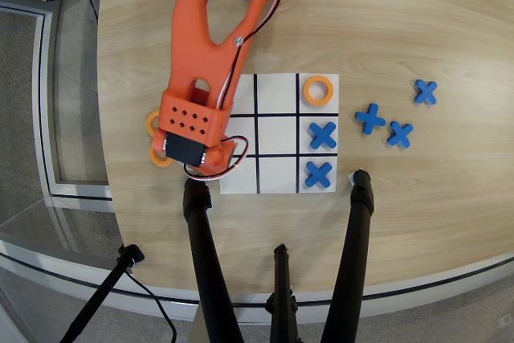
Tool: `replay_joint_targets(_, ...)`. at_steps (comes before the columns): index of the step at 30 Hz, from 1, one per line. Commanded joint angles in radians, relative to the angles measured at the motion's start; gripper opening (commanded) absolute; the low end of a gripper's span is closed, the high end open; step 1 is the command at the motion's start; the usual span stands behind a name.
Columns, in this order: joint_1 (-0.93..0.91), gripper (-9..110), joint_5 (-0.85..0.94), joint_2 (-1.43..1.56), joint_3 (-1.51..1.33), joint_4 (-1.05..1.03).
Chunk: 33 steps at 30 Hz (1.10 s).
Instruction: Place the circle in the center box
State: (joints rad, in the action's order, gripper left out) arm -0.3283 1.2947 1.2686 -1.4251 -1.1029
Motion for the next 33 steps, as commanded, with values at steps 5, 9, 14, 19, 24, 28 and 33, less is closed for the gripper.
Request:
replay_joint_targets(5, 0.121, 0, -0.021, 0.400, -0.187, -0.021)
replay_joint_targets(9, 0.215, 0, -0.002, 0.578, -0.400, 0.018)
replay_joint_targets(14, 0.319, 0, 0.011, 0.710, -0.686, 0.158)
replay_joint_targets(19, 0.362, 0, 0.012, 0.721, -0.854, 0.301)
replay_joint_targets(24, 0.364, 0, 0.012, 0.629, -0.891, 0.443)
replay_joint_targets(28, 0.365, 0, 0.008, 0.532, -0.844, 0.500)
replay_joint_targets(33, 0.383, 0, -0.006, 0.425, -0.755, 0.503)
